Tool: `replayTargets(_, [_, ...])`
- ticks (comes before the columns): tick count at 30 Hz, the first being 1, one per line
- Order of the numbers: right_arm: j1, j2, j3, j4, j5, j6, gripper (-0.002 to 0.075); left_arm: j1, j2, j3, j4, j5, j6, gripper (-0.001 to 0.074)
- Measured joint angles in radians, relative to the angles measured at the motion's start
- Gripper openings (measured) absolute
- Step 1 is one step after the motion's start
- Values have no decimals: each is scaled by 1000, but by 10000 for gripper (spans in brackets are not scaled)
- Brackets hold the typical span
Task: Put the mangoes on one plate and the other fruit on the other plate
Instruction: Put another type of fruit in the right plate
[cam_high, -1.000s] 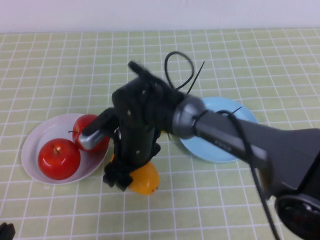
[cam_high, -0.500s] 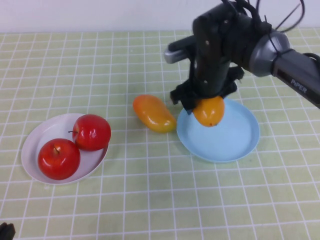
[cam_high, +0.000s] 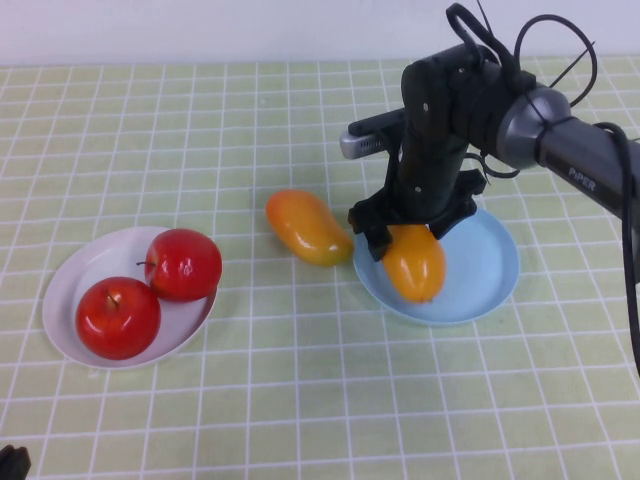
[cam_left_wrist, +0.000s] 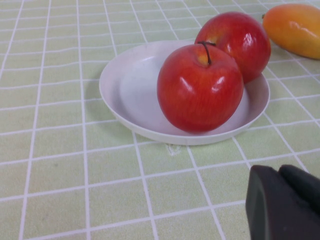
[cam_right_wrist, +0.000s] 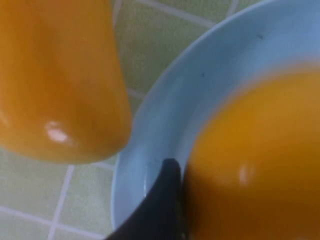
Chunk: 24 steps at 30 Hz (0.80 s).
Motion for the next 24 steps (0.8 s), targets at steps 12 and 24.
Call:
replayTargets(12, [18, -38, -99, 58, 19, -206, 676, 0, 0, 0, 0, 0, 0, 4])
replayTargets(24, [83, 42, -111, 217, -307, -471, 671, 0, 0, 0, 0, 0, 0, 4])
